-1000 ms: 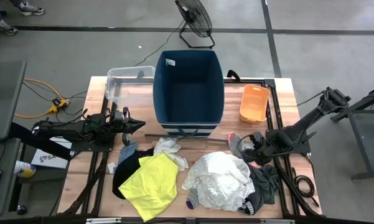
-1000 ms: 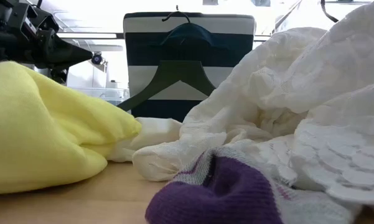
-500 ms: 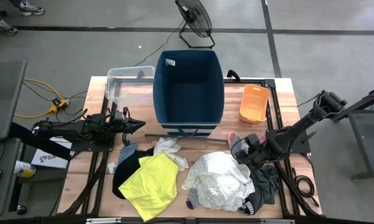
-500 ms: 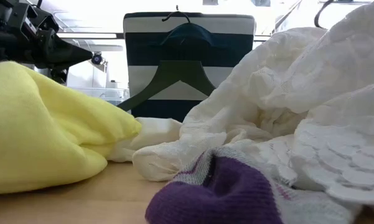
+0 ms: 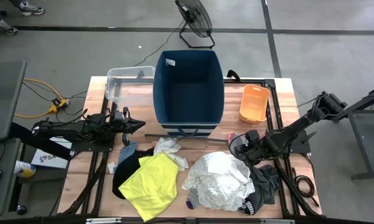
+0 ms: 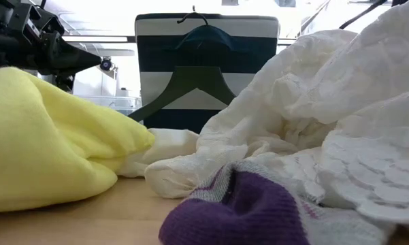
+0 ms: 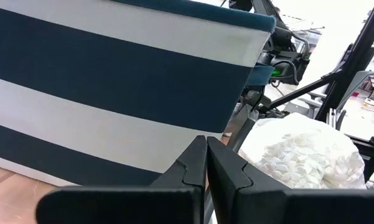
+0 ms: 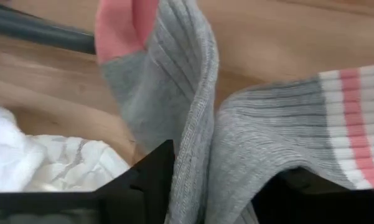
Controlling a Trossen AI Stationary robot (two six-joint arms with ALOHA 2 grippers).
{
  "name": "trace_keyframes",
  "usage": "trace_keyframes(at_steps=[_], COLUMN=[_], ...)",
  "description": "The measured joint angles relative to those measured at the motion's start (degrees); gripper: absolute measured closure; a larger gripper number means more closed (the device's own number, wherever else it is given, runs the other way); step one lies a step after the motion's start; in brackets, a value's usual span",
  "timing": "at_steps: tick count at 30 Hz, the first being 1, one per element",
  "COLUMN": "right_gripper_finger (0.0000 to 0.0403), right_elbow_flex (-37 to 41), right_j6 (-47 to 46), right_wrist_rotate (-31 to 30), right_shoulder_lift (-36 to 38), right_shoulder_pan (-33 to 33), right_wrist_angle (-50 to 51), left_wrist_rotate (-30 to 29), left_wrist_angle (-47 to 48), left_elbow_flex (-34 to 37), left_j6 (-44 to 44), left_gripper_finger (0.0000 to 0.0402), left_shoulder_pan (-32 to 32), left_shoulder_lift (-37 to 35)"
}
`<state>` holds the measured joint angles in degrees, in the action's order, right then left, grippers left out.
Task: Pick & Place Cloths
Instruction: Put the grey sock into the orange bin
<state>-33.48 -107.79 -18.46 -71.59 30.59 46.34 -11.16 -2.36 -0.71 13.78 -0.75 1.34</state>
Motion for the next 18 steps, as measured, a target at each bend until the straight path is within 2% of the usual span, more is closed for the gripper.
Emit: trace_keyframes(at_steps=[14, 18], right_gripper_finger=[0.0389, 0.0394], right_elbow_flex=[-0.02, -0.01], right_j6=[0.63, 1.11], right_wrist_rotate=[0.82, 0.6], right_shoulder_lift=[2.89, 5.22], right_shoulder_pan=[0.04, 0.04], right_wrist_angle=[-0.39, -0.22], left_wrist_rotate=[0.0, 0.0], left_wrist_angle=[-0.01, 0.01], left_elbow_flex=[0.0, 0.0], left_j6=[0.0, 0.0], left_gripper_finger=[0.0391, 0.0391], left_shoulder_pan=[-0.02, -0.02], left_shoulder_lift=[0.02, 0.02])
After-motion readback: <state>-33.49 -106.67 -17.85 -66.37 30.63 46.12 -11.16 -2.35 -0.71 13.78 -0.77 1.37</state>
